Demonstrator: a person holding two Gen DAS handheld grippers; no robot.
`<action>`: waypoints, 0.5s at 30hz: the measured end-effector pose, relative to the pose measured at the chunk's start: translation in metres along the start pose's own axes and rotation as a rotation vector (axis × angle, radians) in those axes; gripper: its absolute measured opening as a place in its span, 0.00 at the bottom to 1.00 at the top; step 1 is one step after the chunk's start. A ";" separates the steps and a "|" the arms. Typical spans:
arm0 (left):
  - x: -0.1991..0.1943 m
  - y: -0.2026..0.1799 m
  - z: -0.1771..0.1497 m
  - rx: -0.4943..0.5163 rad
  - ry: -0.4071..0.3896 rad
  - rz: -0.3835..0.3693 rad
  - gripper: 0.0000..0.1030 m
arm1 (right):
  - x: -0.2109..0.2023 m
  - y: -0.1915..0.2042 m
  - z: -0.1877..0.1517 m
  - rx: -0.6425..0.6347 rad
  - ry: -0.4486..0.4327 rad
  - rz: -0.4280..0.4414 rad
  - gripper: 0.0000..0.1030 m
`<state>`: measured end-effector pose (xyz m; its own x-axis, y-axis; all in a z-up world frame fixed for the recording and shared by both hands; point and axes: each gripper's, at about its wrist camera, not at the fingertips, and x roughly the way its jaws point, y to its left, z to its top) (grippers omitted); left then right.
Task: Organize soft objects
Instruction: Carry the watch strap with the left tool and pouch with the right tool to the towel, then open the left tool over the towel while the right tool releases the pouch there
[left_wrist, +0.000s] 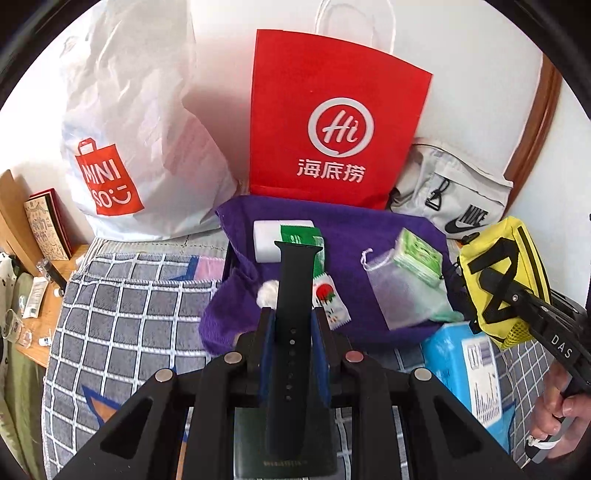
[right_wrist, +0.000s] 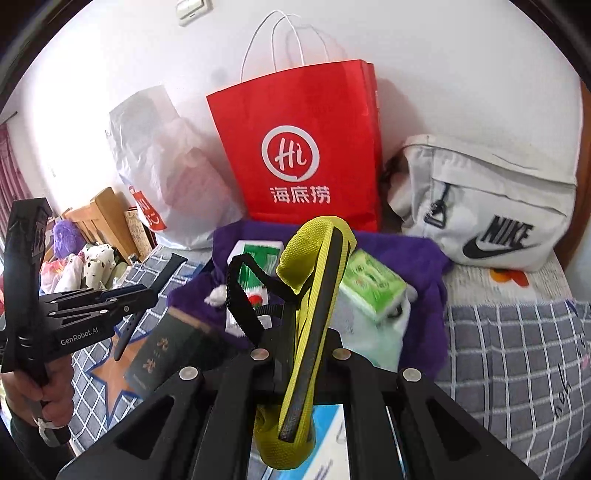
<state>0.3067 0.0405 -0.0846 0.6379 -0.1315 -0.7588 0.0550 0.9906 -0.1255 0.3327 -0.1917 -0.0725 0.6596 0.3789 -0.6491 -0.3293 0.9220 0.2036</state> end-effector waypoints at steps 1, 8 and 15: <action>0.003 0.001 0.003 -0.003 0.003 -0.003 0.19 | 0.004 0.000 0.003 0.000 0.000 0.005 0.05; 0.026 0.007 0.028 -0.015 0.018 -0.005 0.19 | 0.038 -0.001 0.020 -0.015 0.019 0.029 0.05; 0.065 0.015 0.047 -0.045 0.059 -0.012 0.19 | 0.069 -0.012 0.018 -0.004 0.079 0.071 0.05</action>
<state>0.3851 0.0485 -0.1060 0.5909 -0.1467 -0.7933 0.0272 0.9864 -0.1621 0.3945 -0.1749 -0.1066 0.5792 0.4357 -0.6890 -0.3765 0.8926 0.2480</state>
